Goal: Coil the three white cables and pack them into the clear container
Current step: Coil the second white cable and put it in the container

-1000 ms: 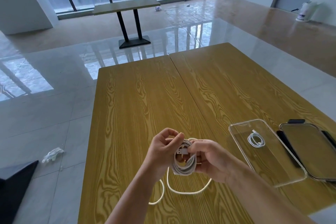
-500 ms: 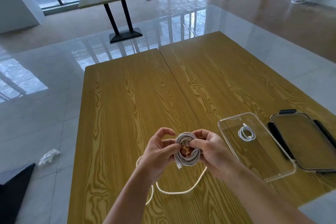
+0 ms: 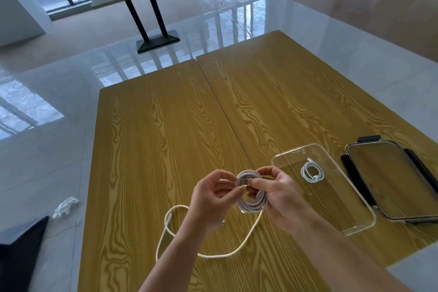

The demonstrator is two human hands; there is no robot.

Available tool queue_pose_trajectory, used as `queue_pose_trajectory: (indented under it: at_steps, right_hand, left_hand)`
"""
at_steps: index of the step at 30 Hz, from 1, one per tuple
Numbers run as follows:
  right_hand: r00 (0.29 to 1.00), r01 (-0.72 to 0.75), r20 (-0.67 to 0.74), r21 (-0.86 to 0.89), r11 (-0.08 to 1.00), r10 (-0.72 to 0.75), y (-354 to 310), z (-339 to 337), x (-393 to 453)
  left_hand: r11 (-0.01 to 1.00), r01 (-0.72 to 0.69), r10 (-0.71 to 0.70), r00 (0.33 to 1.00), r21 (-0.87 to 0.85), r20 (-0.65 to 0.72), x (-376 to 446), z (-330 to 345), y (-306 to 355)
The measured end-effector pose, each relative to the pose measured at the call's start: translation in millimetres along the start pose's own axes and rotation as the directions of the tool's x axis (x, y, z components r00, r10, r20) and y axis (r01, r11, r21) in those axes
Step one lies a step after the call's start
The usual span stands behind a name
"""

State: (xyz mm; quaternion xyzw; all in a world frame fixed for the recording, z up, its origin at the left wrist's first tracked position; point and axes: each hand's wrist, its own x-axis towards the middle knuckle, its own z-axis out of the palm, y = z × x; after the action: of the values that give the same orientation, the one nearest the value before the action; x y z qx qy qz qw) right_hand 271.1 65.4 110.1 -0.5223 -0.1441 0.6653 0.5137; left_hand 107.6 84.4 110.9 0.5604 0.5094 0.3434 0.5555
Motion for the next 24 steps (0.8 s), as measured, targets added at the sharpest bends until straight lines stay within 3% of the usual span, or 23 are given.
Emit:
queue_pose_trajectory:
  at_steps: [7, 10, 17, 24]
  right_hand:
    - [0.997, -0.055, 0.064, 0.039, 0.998, 0.053, -8, -24, 2]
    - [0.992, -0.091, 0.102, 0.105, 0.990, 0.080, -17, -43, 5]
    - [0.994, -0.072, 0.078, -0.052, 0.996, 0.076, -20, -85, 7]
    - [0.998, -0.028, -0.057, -0.025, 0.999, 0.027, -19, -119, 13]
  left_hand:
    - [0.962, -0.133, 0.131, 0.991, 0.238, 0.024, 17, 25, -1]
    - [0.970, -0.053, 0.065, 0.997, 0.236, -0.042, 28, 34, -3]
    - [0.990, 0.098, -0.094, 0.994, 0.099, -0.048, 49, 70, -4]
    - [0.976, 0.208, -0.210, 0.978, 0.068, 0.016, 69, 108, -11]
